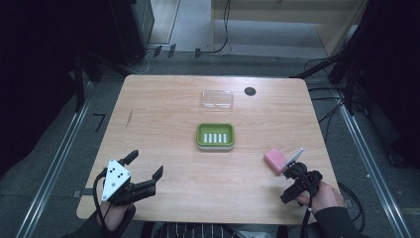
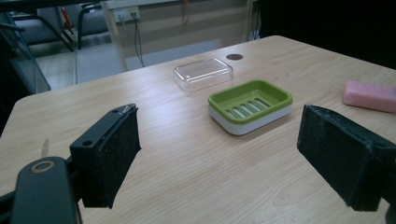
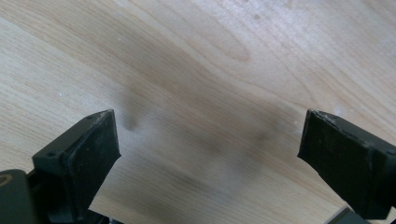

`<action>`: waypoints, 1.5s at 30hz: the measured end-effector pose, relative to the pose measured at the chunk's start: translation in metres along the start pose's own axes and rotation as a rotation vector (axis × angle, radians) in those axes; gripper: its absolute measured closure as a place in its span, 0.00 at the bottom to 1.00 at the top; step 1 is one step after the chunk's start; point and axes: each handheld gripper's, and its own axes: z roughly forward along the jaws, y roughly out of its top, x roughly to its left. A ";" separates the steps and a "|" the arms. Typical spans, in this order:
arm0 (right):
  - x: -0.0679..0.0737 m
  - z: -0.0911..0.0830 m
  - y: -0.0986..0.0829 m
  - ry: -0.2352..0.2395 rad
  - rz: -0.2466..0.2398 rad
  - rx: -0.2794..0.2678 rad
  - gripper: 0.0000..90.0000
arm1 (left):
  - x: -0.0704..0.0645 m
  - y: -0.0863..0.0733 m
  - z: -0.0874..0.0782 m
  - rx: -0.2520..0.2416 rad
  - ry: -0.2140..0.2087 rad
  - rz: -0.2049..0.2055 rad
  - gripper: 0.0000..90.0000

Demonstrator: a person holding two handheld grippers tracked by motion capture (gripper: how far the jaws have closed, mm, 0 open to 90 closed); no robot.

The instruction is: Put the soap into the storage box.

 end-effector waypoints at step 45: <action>-0.013 -0.026 0.053 -0.033 -0.070 -0.134 0.03 | 0.000 0.001 0.005 0.023 -0.014 0.011 0.15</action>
